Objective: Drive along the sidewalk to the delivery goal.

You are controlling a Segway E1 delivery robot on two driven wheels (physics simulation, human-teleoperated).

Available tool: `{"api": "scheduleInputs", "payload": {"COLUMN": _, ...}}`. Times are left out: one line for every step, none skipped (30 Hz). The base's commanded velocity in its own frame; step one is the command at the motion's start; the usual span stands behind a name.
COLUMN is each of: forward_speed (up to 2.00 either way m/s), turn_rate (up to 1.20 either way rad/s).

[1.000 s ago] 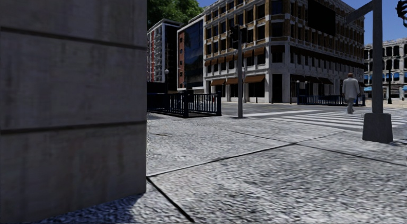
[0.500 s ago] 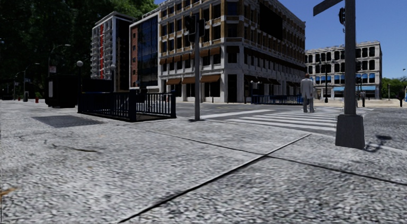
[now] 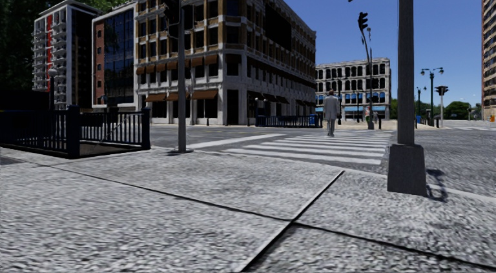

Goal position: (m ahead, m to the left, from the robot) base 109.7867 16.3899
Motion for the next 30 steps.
{"api": "scheduleInputs", "payload": {"forward_speed": 2.0, "turn_rate": -0.43}}
{"api": "scheduleInputs", "payload": {"forward_speed": 2.0, "turn_rate": -0.43}}
{"api": "scheduleInputs", "payload": {"forward_speed": 2.0, "turn_rate": -0.43}}
{"api": "scheduleInputs", "payload": {"forward_speed": 2.0, "turn_rate": -0.42}}
{"api": "scheduleInputs", "payload": {"forward_speed": 2.0, "turn_rate": -0.42}}
{"api": "scheduleInputs", "payload": {"forward_speed": 2.0, "turn_rate": -0.42}}
{"api": "scheduleInputs", "payload": {"forward_speed": 2.0, "turn_rate": -0.42}}
{"api": "scheduleInputs", "payload": {"forward_speed": 2.0, "turn_rate": -0.42}}
{"api": "scheduleInputs", "payload": {"forward_speed": 2.0, "turn_rate": -0.42}}
{"api": "scheduleInputs", "payload": {"forward_speed": 2.0, "turn_rate": -0.33}}
{"api": "scheduleInputs", "payload": {"forward_speed": 2.0, "turn_rate": -0.2}}
{"api": "scheduleInputs", "payload": {"forward_speed": 2.0, "turn_rate": -0.2}}
{"api": "scheduleInputs", "payload": {"forward_speed": 2.0, "turn_rate": -0.14}}
{"api": "scheduleInputs", "payload": {"forward_speed": 2.0, "turn_rate": -0.13}}
{"api": "scheduleInputs", "payload": {"forward_speed": 2.0, "turn_rate": -0.13}}
{"api": "scheduleInputs", "payload": {"forward_speed": 2.0, "turn_rate": -0.13}}
{"api": "scheduleInputs", "payload": {"forward_speed": 2.0, "turn_rate": -0.13}}
{"api": "scheduleInputs", "payload": {"forward_speed": 2.0, "turn_rate": -0.12}}
{"api": "scheduleInputs", "payload": {"forward_speed": 2.0, "turn_rate": -0.12}}
{"api": "scheduleInputs", "payload": {"forward_speed": 2.0, "turn_rate": -0.12}}
{"api": "scheduleInputs", "payload": {"forward_speed": 2.0, "turn_rate": -0.17}}
{"api": "scheduleInputs", "payload": {"forward_speed": 2.0, "turn_rate": -0.17}}
{"api": "scheduleInputs", "payload": {"forward_speed": 2.0, "turn_rate": -0.28}}
{"api": "scheduleInputs", "payload": {"forward_speed": 2.0, "turn_rate": -0.34}}
{"api": "scheduleInputs", "payload": {"forward_speed": 2.0, "turn_rate": -0.38}}
{"api": "scheduleInputs", "payload": {"forward_speed": 2.0, "turn_rate": -0.39}}
{"api": "scheduleInputs", "payload": {"forward_speed": 2.0, "turn_rate": -0.39}}
{"api": "scheduleInputs", "payload": {"forward_speed": 2.0, "turn_rate": -0.39}}
{"api": "scheduleInputs", "payload": {"forward_speed": 2.0, "turn_rate": -0.39}}
{"api": "scheduleInputs", "payload": {"forward_speed": 2.0, "turn_rate": -0.39}}
